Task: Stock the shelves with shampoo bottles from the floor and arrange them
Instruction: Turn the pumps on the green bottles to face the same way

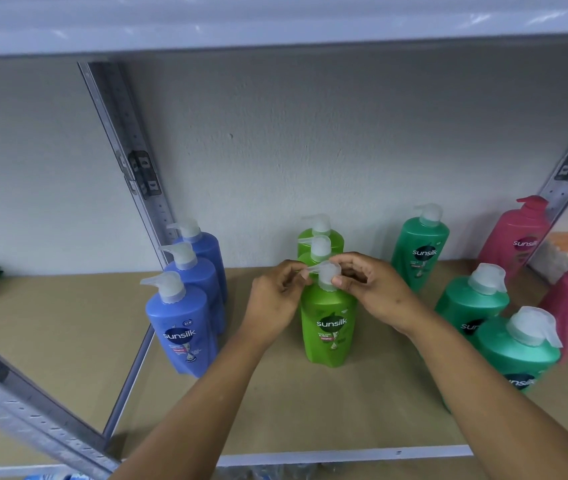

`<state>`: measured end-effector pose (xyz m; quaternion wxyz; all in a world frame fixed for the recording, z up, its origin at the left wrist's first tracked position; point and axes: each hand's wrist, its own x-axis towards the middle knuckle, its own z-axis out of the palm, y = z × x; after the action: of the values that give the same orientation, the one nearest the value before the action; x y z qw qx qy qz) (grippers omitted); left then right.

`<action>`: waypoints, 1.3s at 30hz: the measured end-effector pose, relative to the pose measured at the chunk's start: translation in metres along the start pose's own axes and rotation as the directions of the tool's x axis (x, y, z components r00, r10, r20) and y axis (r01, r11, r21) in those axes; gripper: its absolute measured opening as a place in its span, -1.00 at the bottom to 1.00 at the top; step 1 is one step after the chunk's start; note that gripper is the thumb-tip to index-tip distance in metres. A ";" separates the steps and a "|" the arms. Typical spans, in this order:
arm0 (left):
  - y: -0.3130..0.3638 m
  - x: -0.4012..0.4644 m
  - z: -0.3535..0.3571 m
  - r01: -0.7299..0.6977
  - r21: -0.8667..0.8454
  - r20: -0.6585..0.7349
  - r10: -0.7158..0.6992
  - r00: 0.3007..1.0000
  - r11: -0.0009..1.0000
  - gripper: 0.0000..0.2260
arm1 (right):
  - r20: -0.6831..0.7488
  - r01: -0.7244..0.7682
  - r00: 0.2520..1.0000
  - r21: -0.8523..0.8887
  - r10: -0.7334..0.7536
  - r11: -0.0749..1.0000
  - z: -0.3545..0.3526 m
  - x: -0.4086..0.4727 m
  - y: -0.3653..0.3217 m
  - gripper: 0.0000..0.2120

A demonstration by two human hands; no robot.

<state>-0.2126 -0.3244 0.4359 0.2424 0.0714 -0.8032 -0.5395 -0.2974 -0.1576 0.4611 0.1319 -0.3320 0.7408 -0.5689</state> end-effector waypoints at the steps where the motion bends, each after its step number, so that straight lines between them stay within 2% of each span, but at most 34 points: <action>1: -0.001 0.000 0.000 0.002 -0.006 0.000 -0.002 1.000 1.000 -0.83 | 0.000 -0.004 1.000 0.003 0.004 1.000 0.000 0.000 0.001 -0.71; 11: -0.005 -0.002 0.004 0.003 -0.059 -0.020 -0.005 1.000 0.998 -0.93 | -0.002 0.001 1.000 0.008 -0.001 1.000 0.000 -0.005 0.001 -0.69; 15: -0.013 -0.015 0.010 0.042 -0.084 0.006 -0.042 0.999 0.996 -0.77 | -0.006 -0.019 1.000 -0.011 0.019 1.000 0.002 -0.013 0.018 -0.54; 18: -0.025 -0.030 0.015 0.046 -0.041 0.056 -0.044 0.997 0.998 -0.59 | -0.046 -0.059 0.997 -0.020 0.058 0.998 0.004 -0.025 0.039 -0.35; 20: -0.033 -0.036 0.019 0.070 -0.008 0.079 -0.069 0.995 0.998 -0.55 | -0.065 -0.099 0.993 -0.006 0.099 0.995 0.006 -0.033 0.052 -0.30; 23: -0.039 -0.038 0.022 0.096 0.021 0.107 -0.097 0.990 0.995 -0.59 | -0.087 -0.145 0.985 0.051 0.149 0.988 0.015 -0.042 0.067 -0.45; 33: -0.042 -0.039 0.012 0.094 -0.019 0.116 -0.091 0.989 0.995 -0.60 | -0.118 -0.134 0.982 0.131 0.149 0.982 0.031 -0.042 0.074 -0.46; 39: -0.039 -0.036 0.006 0.111 -0.086 0.124 -0.100 0.987 0.990 -0.65 | -0.134 -0.117 0.982 0.129 0.134 0.985 0.025 -0.040 0.065 -0.56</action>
<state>-0.1901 -0.3222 0.3877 0.1681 0.0700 -0.7855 -0.5914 -0.2754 -0.1420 0.3853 0.1344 -0.2348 0.7318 -0.6255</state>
